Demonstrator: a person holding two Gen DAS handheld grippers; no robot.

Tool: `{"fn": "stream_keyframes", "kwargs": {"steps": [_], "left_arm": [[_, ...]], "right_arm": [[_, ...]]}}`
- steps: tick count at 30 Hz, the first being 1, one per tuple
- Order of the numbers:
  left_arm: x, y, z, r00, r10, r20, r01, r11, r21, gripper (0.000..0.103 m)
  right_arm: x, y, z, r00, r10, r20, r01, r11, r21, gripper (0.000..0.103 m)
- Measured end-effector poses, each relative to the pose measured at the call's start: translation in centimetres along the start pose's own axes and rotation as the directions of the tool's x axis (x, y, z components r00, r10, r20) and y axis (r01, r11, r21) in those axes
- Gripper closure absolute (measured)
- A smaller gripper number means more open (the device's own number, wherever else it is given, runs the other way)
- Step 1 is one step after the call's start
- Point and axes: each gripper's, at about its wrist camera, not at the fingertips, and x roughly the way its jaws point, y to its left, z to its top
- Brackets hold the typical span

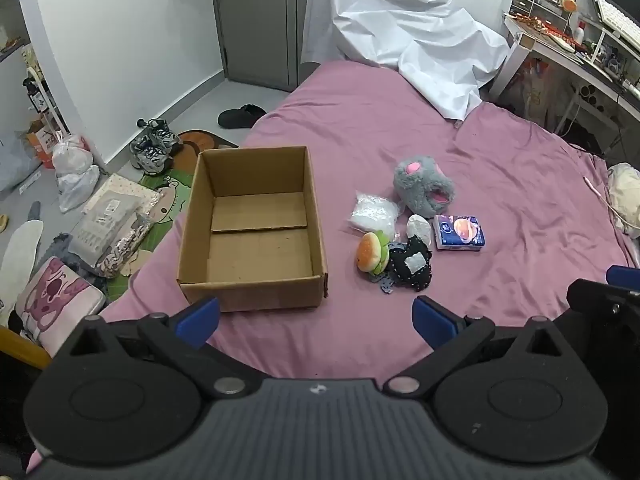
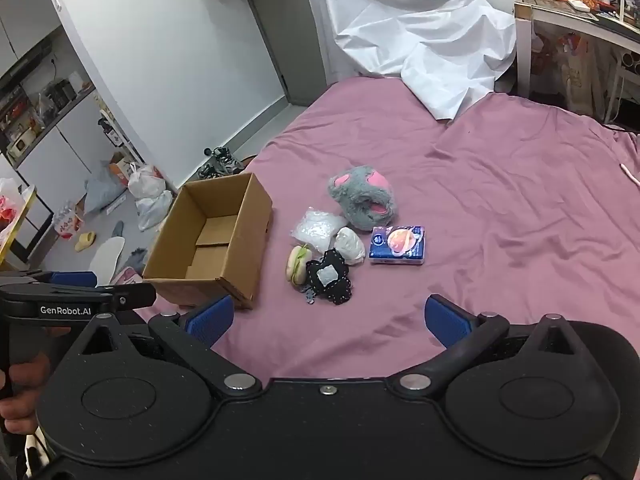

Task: Organize soft objects
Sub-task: 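Move both tools toward the pile of soft items beside the box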

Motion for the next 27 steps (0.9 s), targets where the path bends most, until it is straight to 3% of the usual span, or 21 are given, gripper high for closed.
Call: {"fn": "stream_keyframes", "kwargs": {"steps": [27], "left_arm": [[-0.7,0.1,0.0,0.999,-0.035,0.011,0.035,0.999,-0.021,0.001]], "right_arm": [[-0.3,-0.8,-0.1,1.0,0.014,0.005,-0.014,0.999,0.031,0.0]]}}
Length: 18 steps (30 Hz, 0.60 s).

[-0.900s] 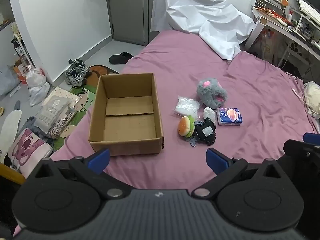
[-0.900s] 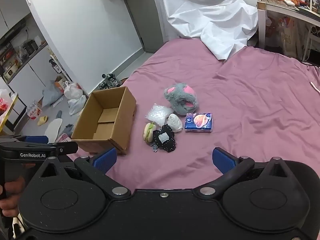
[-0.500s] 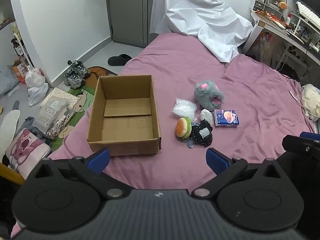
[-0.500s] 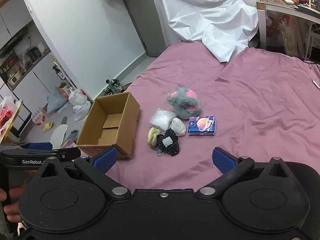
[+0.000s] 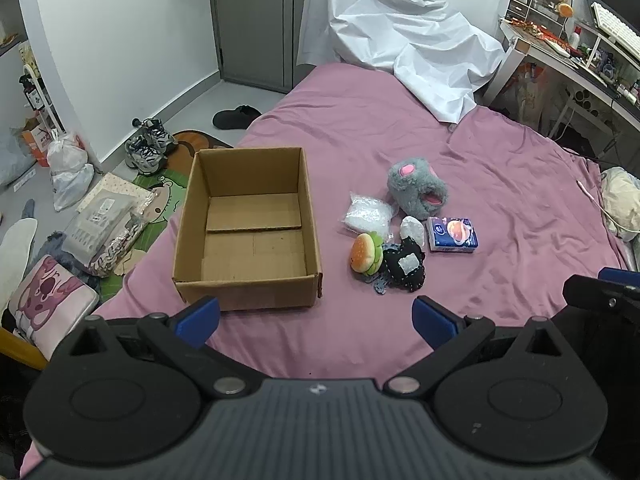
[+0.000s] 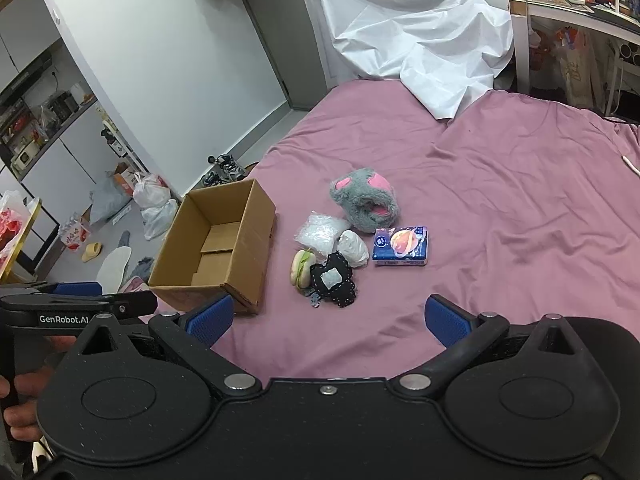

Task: Organize soft objects
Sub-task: 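Move both tools toward the pile of soft items beside the box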

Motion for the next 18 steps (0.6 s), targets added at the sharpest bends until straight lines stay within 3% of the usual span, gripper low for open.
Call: {"fn": "stream_keyframes", "kwargs": {"steps": [18], "left_arm": [[-0.31,-0.32,0.29,1.0,-0.007,0.007,0.007,1.0,0.0,0.001]], "right_arm": [[0.08,0.14,0.4,1.0,-0.024,0.006,0.024,1.0,-0.011,0.0]]}}
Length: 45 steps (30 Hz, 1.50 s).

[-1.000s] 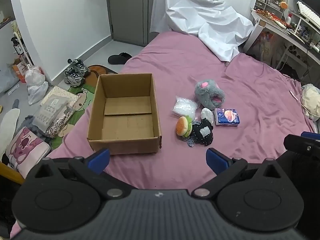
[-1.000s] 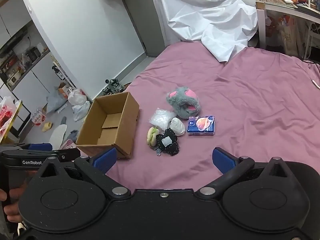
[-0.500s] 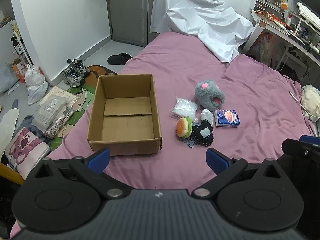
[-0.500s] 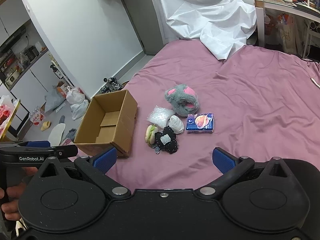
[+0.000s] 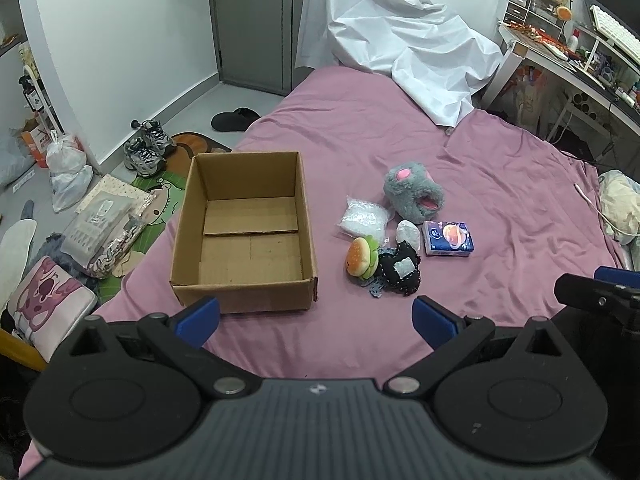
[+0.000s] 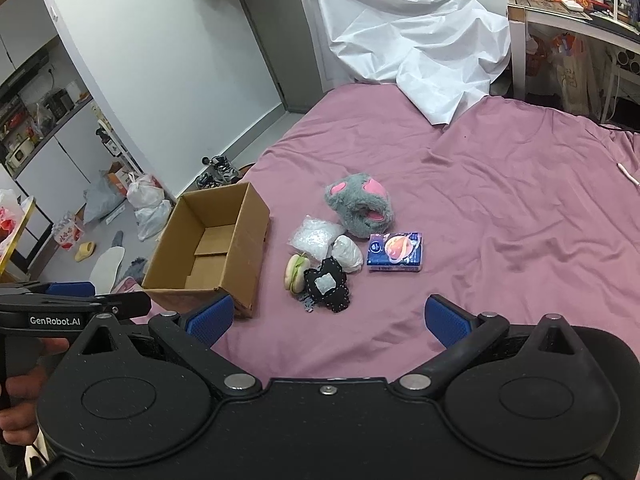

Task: Organize soft objects
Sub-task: 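Move both tools toward the pile of soft items beside the box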

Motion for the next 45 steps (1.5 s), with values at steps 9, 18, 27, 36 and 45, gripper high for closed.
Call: {"fn": "stream_keyframes", "kwargs": {"steps": [9,18,27,36,45], "left_arm": [[0.0,-0.2,0.0,1.0,-0.002,0.0,0.002,1.0,-0.005,0.001],[0.3,-0.2,0.2,1.0,-0.002,0.007,0.002,1.0,-0.005,0.001],[0.4,-0.2,0.2,1.0,-0.004,0.007,0.004,1.0,-0.005,0.001],[0.7,-0.5,0.3,1.0,-0.002,0.004,0.002,1.0,-0.007,0.001],[1.4,-0.9,0.5,1.0,-0.012,-0.003,0.012,1.0,-0.01,0.002]], "right_arm": [[0.1,0.0,0.1,1.0,-0.005,-0.002,0.005,1.0,0.003,0.0],[0.7,-0.5,-0.2,1.0,-0.006,-0.009,0.007,1.0,0.008,0.0],[0.8,-0.6,-0.3,1.0,-0.004,-0.009,0.005,1.0,0.008,0.0],[0.9,-0.8,-0.4,1.0,-0.003,-0.009,0.004,1.0,0.013,0.0],[1.8,-1.4,-0.3,1.0,-0.009,-0.012,0.009,1.0,0.025,0.0]]}}
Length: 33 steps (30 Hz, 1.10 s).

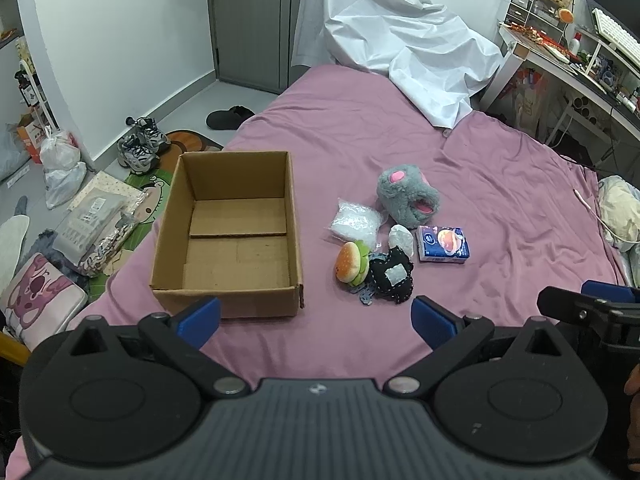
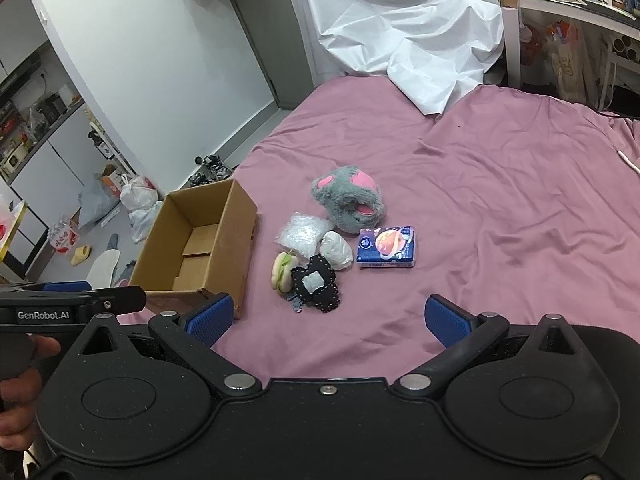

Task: Organize soft objects
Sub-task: 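Move both tools toward the pile of soft items beside the box, then grasp the plush hamburger with the left tool while the right tool grasps the blue tissue pack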

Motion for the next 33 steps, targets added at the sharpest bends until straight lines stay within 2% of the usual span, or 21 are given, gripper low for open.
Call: {"fn": "stream_keyframes", "kwargs": {"steps": [15,29,33], "left_arm": [[3.8,-1.3,0.9,1.0,0.003,-0.023,-0.004,1.0,-0.021,0.004],[8.0,-3.2,1.8,0.998,0.015,-0.066,-0.016,1.0,-0.022,0.015],[8.8,-3.6,2.3,0.998,0.016,-0.069,-0.018,0.999,-0.029,0.023]], "right_arm": [[3.2,-3.3,0.3,1.0,0.005,-0.007,-0.004,0.996,0.084,0.0],[6.1,-6.7,0.9,0.998,0.046,-0.031,-0.039,0.983,0.181,0.001],[7.0,-7.6,1.3,0.998,0.052,-0.031,-0.044,0.974,0.221,0.008]]}}
